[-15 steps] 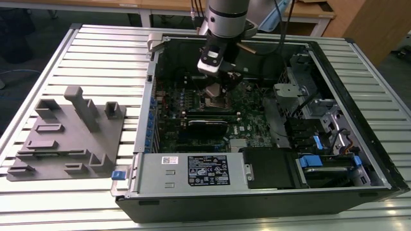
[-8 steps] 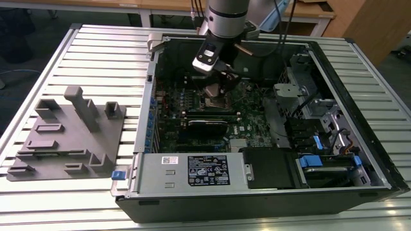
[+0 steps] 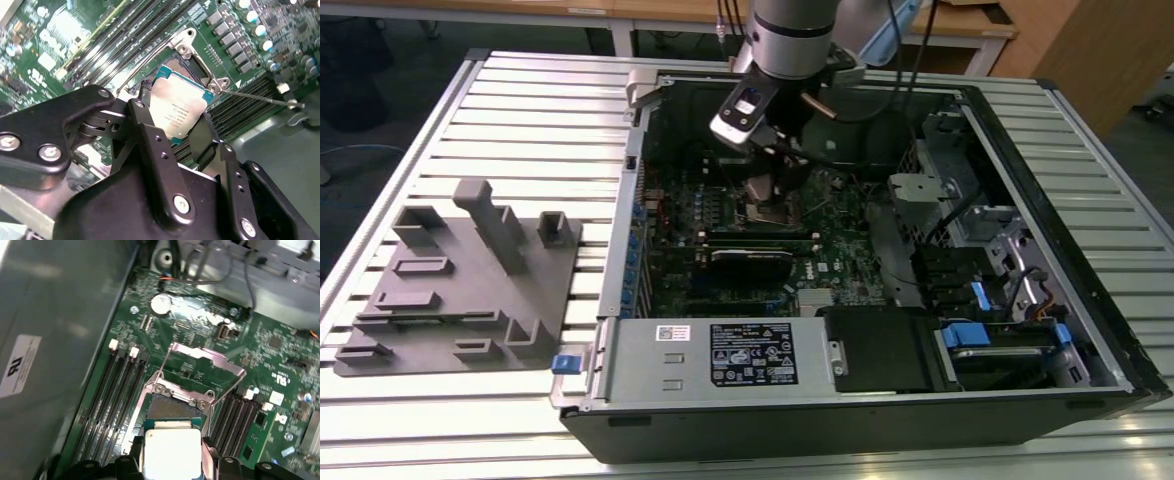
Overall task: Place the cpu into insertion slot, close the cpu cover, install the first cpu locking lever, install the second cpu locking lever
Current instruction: 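Place the cpu into insertion slot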
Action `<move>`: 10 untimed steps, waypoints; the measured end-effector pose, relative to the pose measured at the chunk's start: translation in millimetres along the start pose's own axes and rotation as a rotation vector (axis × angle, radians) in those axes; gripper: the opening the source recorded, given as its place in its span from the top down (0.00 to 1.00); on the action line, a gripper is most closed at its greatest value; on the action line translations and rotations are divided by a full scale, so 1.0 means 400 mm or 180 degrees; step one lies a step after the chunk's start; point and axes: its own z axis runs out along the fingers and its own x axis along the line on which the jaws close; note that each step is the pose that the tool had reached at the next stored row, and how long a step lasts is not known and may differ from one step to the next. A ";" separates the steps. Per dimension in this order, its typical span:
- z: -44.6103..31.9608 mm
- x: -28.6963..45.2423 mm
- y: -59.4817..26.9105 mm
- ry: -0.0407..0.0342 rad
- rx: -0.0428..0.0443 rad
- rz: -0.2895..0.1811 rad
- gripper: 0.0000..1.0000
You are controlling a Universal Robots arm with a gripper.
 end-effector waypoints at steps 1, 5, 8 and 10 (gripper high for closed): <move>0.000 0.000 0.000 0.0000 0.0002 0.0057 0.46; 0.001 0.000 0.000 0.0000 0.0010 0.0286 0.46; 0.002 0.000 0.000 -0.0001 0.0017 0.0463 0.46; 0.002 0.000 0.000 -0.0001 0.0021 0.0577 0.46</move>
